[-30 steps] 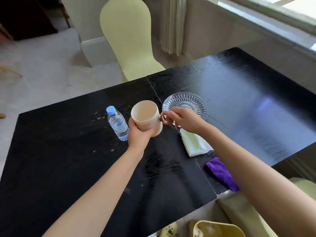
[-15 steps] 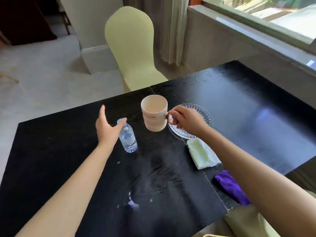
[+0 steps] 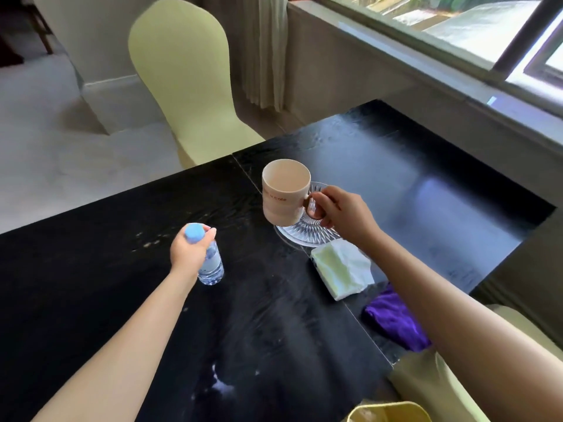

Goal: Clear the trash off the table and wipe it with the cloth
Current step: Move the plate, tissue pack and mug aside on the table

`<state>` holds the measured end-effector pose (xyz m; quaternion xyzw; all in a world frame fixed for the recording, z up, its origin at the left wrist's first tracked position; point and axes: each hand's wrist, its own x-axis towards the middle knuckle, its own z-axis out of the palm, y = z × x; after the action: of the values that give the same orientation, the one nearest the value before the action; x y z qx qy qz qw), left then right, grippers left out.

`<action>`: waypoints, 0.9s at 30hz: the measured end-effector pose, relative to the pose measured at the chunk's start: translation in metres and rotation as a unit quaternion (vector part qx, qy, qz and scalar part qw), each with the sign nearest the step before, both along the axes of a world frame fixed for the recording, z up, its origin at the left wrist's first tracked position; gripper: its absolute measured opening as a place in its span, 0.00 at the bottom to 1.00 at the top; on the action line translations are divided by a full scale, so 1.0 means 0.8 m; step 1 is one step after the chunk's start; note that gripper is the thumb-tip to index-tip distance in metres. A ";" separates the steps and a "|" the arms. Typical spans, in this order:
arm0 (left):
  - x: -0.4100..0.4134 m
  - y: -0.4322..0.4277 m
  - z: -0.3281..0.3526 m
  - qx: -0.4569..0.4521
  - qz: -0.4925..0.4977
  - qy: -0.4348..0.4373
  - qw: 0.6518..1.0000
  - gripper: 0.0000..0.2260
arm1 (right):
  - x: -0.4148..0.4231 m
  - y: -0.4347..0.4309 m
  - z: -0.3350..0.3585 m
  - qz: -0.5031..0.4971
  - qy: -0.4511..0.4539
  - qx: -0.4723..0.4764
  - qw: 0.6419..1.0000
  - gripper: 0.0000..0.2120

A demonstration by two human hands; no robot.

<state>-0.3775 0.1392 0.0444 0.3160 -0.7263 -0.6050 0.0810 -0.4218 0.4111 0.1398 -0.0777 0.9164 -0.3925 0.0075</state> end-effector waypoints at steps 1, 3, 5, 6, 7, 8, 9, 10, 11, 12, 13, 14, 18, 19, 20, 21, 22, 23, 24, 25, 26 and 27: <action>-0.003 0.007 0.004 -0.001 -0.005 0.004 1.000 0.08 | -0.002 0.008 -0.003 -0.005 -0.001 0.000 1.000 0.17; -0.013 0.026 0.013 -0.007 -0.014 0.018 1.000 0.07 | -0.010 0.026 -0.010 -0.015 -0.011 -0.010 1.000 0.15; -0.025 0.051 0.029 -0.009 -0.027 0.037 0.999 0.06 | -0.018 0.047 -0.017 -0.030 -0.022 -0.019 0.999 0.14; -0.033 0.065 0.037 -0.004 -0.034 0.045 0.998 0.06 | -0.021 0.059 -0.020 -0.040 -0.026 -0.026 0.999 0.14; -0.040 0.081 0.046 0.003 -0.044 0.054 0.998 0.05 | -0.025 0.072 -0.023 -0.049 -0.029 -0.033 0.998 0.14; -0.049 0.097 0.054 0.010 -0.055 0.063 0.996 0.04 | -0.028 0.087 -0.027 -0.058 -0.033 -0.037 0.997 0.13; -0.057 0.114 0.061 0.017 -0.069 0.071 0.995 0.04 | -0.031 0.103 -0.032 -0.069 -0.039 -0.038 0.996 0.13; -0.066 0.133 0.066 0.022 -0.087 0.076 0.993 0.05 | -0.034 0.122 -0.037 -0.081 -0.045 -0.037 0.995 0.14; -0.076 0.153 0.072 0.025 -0.107 0.078 0.991 0.06 | -0.036 0.141 -0.043 -0.094 -0.051 -0.035 0.994 0.14; -0.086 0.175 0.075 0.027 -0.125 0.079 0.989 0.06 | -0.038 0.161 -0.049 -0.107 -0.056 -0.033 0.992 0.14; -0.097 0.197 0.078 0.027 -0.144 0.083 0.986 0.05 | -0.040 0.180 -0.054 -0.120 -0.060 -0.033 0.990 0.14; -0.107 0.220 0.080 0.028 -0.161 0.088 0.983 0.05 | -0.042 0.198 -0.060 -0.132 -0.065 -0.036 0.988 0.14; -0.140 0.313 0.075 0.033 -0.216 0.093 0.971 0.07 | -0.047 0.263 -0.085 -0.171 -0.092 -0.036 0.980 0.14; -0.146 0.334 0.071 0.034 -0.226 0.089 0.969 0.07 | -0.049 0.277 -0.093 -0.180 -0.096 -0.033 0.978 0.14; -0.151 0.353 0.065 0.032 -0.234 0.083 0.968 0.07 | -0.050 0.291 -0.100 -0.187 -0.099 -0.031 0.977 0.15; -0.155 0.371 0.059 0.031 -0.238 0.078 0.968 0.07 | -0.051 0.304 -0.108 -0.193 -0.103 -0.032 0.975 0.15; -0.159 0.388 0.051 0.032 -0.240 0.071 0.968 0.06 | -0.052 0.315 -0.116 -0.200 -0.109 -0.034 0.973 0.15; -0.162 0.403 0.044 0.032 -0.241 0.065 0.968 0.07 | -0.054 0.326 -0.125 -0.205 -0.113 -0.037 0.971 0.15; -0.164 0.416 0.037 0.030 -0.242 0.058 0.968 0.07 | -0.055 0.334 -0.133 -0.209 -0.118 -0.039 0.970 0.15; -0.165 0.428 0.030 0.028 -0.244 0.051 0.968 0.07 | -0.056 0.341 -0.141 -0.212 -0.123 -0.040 0.969 0.14; -0.166 0.438 0.022 0.025 -0.249 0.045 0.967 0.06 | -0.056 0.346 -0.148 -0.214 -0.128 -0.043 0.967 0.14; -0.166 0.446 0.015 0.020 -0.255 0.038 0.966 0.06 | -0.056 0.351 -0.156 -0.216 -0.133 -0.044 0.966 0.14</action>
<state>-0.5105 0.4959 0.0563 0.0985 -0.7667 -0.6320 -0.0545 -0.4668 0.6918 0.0151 0.1751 0.8839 -0.4317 0.0410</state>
